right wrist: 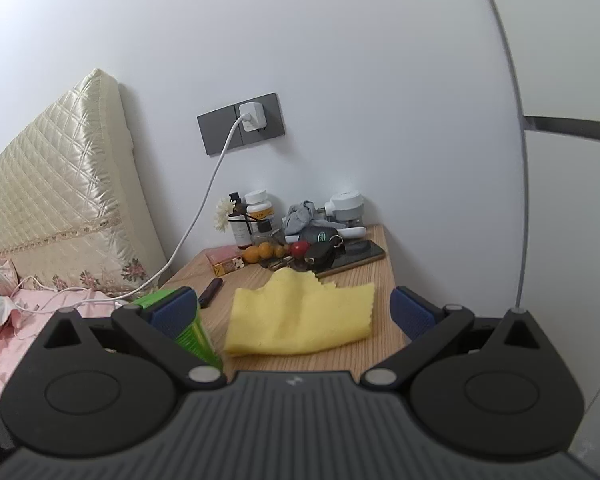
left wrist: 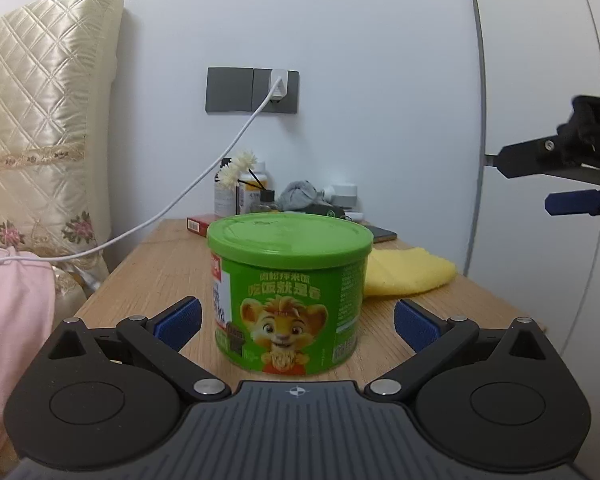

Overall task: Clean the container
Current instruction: 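Grasp the yellow cloth with the right gripper and lift it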

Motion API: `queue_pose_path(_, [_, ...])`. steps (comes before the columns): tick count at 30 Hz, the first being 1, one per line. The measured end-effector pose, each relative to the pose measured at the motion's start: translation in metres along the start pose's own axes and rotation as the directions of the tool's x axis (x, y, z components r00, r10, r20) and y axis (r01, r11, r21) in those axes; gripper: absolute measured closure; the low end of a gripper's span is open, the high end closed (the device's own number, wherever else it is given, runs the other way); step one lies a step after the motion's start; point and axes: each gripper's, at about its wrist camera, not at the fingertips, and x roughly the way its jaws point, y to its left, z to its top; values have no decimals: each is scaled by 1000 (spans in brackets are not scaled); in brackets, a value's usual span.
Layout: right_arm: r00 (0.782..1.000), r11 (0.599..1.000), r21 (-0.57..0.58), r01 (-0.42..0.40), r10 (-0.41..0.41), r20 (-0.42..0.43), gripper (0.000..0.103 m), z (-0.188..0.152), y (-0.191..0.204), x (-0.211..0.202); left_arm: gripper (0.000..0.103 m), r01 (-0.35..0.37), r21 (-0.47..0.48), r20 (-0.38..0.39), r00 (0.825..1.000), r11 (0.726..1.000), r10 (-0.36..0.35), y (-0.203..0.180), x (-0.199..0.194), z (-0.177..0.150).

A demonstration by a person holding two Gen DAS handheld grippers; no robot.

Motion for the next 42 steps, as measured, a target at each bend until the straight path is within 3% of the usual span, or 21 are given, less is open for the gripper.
queue_pose_path(7, [998, 998, -52, -20, 17, -54, 0, 15, -1, 59, 0, -14, 12, 11, 1000, 1000, 14, -2, 25, 3])
queue_pose_path(9, [995, 997, -68, -46, 40, -86, 0, 20, 0, 79, 4, -17, 15, 24, 1000, 1000, 17, -1, 27, 2])
queue_pose_path(17, [964, 992, -86, -92, 67, -256, 2, 16, 10, 154, 5, -2, 29, 71, 997, 1000, 0, 7, 18, -6])
queue_pose_path(22, [942, 991, -128, -47, 2, -335, 14, 7, 14, 186, 5, 20, 34, 83, 996, 999, -23, 14, 13, -7])
queue_pose_path(24, [923, 988, -150, -33, -27, -385, 40, 0, 14, 195, 5, 33, 39, 89, 995, 999, -37, 15, 12, -8])
queue_pose_path(26, [925, 981, -192, -14, -61, -376, 48, -2, 17, 196, 5, 41, 36, 89, 995, 999, -44, 16, 11, -9])
queue_pose_path(30, [913, 983, -180, -35, -42, -406, 89, 3, 19, 195, 5, 62, 34, 87, 994, 998, -64, 18, 9, -9])
queue_pose_path(34, [918, 983, -181, -35, -40, -394, 90, 24, 20, 175, 5, 67, 37, 91, 993, 997, -70, 17, 9, -11])
queue_pose_path(42, [954, 994, -85, -68, 40, -297, 90, 46, 18, 94, 5, 45, 32, 94, 994, 998, -48, 13, 9, -11])
